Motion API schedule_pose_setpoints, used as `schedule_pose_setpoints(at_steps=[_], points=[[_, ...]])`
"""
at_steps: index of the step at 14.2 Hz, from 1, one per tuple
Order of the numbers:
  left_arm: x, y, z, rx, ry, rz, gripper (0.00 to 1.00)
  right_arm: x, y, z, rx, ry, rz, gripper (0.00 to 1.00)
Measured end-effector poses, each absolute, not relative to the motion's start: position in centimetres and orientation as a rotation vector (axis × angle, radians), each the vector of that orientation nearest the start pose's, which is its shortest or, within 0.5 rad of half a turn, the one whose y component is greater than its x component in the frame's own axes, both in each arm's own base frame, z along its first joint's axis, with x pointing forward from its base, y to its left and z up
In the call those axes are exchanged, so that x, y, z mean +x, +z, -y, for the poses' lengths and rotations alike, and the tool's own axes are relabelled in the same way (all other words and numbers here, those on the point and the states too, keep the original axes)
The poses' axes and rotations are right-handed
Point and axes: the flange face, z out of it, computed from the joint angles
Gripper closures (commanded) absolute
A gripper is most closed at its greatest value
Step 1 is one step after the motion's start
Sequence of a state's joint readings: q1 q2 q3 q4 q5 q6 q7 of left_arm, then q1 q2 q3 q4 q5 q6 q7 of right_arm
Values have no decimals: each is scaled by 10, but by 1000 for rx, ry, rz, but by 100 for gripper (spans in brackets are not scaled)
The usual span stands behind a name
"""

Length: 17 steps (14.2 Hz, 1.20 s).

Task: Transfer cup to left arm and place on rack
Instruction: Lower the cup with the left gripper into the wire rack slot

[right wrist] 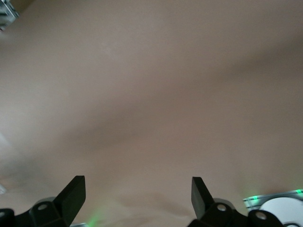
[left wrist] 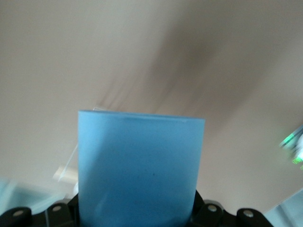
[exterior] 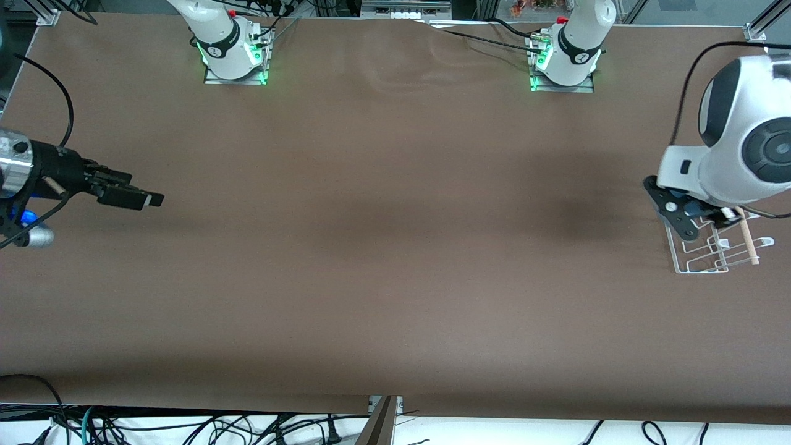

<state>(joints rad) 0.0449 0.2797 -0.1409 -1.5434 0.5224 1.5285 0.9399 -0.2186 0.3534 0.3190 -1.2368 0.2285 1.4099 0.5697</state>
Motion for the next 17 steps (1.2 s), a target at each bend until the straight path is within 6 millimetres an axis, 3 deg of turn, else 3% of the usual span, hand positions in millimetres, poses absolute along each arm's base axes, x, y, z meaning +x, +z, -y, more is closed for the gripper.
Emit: schedule_pose_setpoints(at_steps=[2,4,7,10,13,17], points=[[625,479,-31,-2210,732,-1355,98,607,573,-62,-2848,367,-614,1],[630,463,-51,-2075,862,-1294,100,580,576,-55,-2929,312,-555,1],[628,408,-73,-1888,1088,-1137,100,556,574,-31,-3102,251,-366,1],[620,362,-86,-1787,1096,-1024,100,555,574,-7,-3165,225,-217,1],[609,343,-100,-1772,1084,-969,100,555,575,13,-3162,227,-139,1],[575,308,-88,-1693,999,-857,100,554,574,16,-3157,242,-74,1]])
